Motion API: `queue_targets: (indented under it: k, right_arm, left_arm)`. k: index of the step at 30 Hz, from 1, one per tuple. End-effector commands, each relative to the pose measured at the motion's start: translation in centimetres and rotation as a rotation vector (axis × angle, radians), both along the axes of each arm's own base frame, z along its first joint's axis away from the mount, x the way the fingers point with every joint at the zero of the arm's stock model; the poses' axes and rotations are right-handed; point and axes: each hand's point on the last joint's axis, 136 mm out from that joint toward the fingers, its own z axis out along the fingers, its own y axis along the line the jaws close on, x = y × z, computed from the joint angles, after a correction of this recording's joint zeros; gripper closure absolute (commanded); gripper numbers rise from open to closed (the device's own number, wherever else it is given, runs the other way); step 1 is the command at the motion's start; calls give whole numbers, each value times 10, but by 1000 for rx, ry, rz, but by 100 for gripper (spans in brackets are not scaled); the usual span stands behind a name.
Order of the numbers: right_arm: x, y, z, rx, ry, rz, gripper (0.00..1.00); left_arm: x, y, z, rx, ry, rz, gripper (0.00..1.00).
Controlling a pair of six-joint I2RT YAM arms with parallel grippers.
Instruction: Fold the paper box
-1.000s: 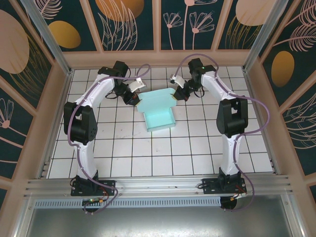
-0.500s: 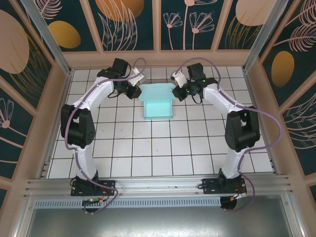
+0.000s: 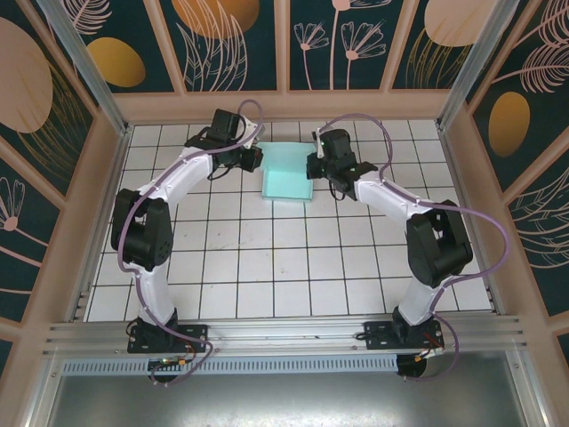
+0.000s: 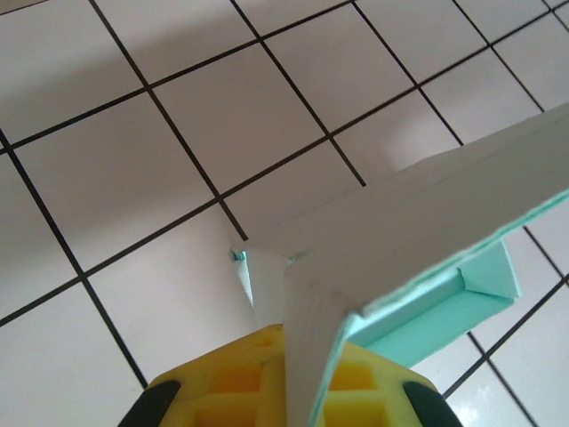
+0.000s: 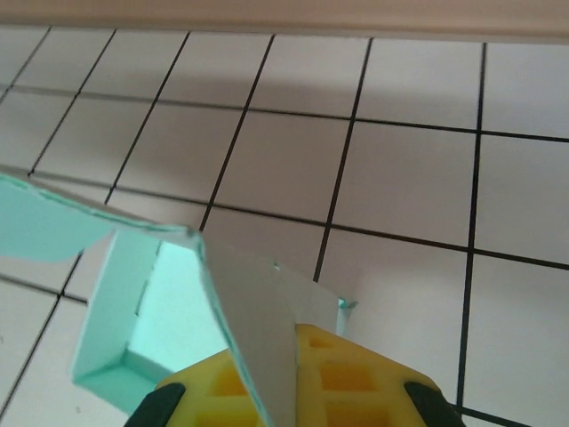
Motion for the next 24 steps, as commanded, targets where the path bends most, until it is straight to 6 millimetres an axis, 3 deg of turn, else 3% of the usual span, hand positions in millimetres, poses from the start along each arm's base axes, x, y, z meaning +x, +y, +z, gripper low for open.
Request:
queue_targets:
  k: [1, 9, 17, 24]
  right_arm:
    - [15, 5, 17, 131, -74, -145, 100]
    - [23, 12, 1, 148, -110, -234, 100]
    - [18, 10, -23, 151, -114, -290, 100]
    - [15, 17, -31, 146, -133, -320, 100]
  left_arm:
    - [10, -15, 32, -132, -77, 63, 100]
    - [19, -19, 23, -180, -68, 122, 100]
    - [25, -17, 3, -191, -52, 196, 100]
    - [22, -18, -9, -188, -63, 207, 100]
